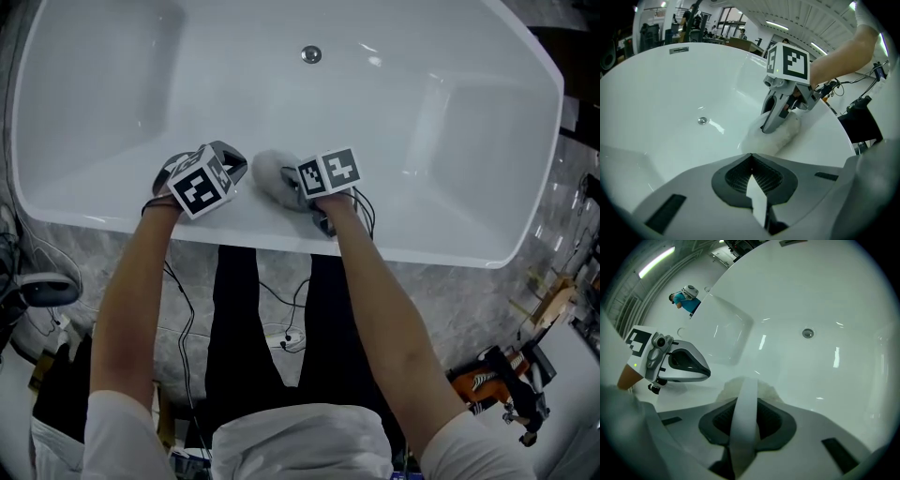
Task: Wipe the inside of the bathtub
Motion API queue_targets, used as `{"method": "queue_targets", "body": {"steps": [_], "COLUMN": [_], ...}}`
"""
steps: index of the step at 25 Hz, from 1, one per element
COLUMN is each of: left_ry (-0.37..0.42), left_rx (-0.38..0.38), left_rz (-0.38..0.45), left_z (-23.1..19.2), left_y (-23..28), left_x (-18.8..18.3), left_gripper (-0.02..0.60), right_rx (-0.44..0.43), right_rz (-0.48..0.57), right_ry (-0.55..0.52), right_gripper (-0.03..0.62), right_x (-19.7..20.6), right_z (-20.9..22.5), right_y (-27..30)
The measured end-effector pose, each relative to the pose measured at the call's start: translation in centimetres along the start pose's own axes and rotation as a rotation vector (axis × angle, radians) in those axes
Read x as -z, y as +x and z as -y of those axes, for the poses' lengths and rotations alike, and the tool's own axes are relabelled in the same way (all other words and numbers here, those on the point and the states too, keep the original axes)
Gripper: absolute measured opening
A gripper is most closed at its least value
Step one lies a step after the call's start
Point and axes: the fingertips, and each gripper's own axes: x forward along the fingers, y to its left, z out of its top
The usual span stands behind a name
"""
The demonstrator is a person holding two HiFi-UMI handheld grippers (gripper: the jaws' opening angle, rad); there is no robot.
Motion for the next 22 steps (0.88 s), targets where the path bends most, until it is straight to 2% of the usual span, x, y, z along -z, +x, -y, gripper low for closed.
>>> {"method": "queue_targets", "body": {"steps": [16,22], "left_ry": [0.075,0.090], "left_rx": [0.051,0.071], "left_rz": [-0.029,-0.028], "left_z": [3.6,6.1], "left_y": [6.1,8.8], "left_x": [-7.7,-11.0], "left_gripper": [0.008,0.008], "right_rx": [0.045,0.063], "right_rz": [-0.002,-0.007], "right_ry": [0.059,0.065], "right_gripper": [0.092,0.092], "right_x": [4.9,7.9], "right_z": [10.1,14.3], "right_y": [-6.0,-8.7]}}
